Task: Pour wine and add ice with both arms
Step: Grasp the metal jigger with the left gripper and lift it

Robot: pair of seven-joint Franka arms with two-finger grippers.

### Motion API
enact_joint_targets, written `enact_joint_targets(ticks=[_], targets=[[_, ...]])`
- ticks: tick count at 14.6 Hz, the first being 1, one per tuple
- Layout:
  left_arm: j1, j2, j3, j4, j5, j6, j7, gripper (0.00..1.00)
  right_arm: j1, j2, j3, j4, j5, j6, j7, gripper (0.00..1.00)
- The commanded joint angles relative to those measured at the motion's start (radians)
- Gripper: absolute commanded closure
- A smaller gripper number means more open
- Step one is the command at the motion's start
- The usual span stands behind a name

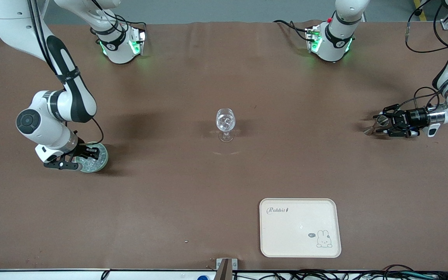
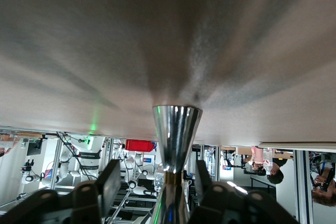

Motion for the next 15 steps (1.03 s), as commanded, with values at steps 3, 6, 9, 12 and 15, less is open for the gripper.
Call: enact_joint_targets(ticks=[3, 6, 9, 12, 15], targets=[[0.001, -0.030, -0.021, -0.050, -0.042, 0.042, 0.018, 0.48, -0.008, -0.009, 0.002, -0.013, -0.012, 0.014, -0.006, 0.56], [0.002, -0.031, -0.021, -0.048, -0.041, 0.041, 0.018, 0.48, -0.010, -0.008, 0.002, -0.013, -0.012, 0.014, -0.006, 0.64], [0.004, -0.033, -0.021, -0.044, -0.041, 0.038, 0.018, 0.60, -0.012, -0.008, 0.004, -0.012, -0.012, 0.012, -0.001, 0.78], [0.007, -0.034, -0.021, -0.038, -0.044, 0.035, 0.016, 0.74, -0.008, -0.009, 0.004, -0.001, -0.011, -0.004, 0.007, 0.93], [0.015, -0.034, -0.021, -0.038, -0.046, 0.032, 0.010, 0.90, -0.008, -0.011, 0.004, 0.010, -0.011, -0.008, 0.007, 0.97]])
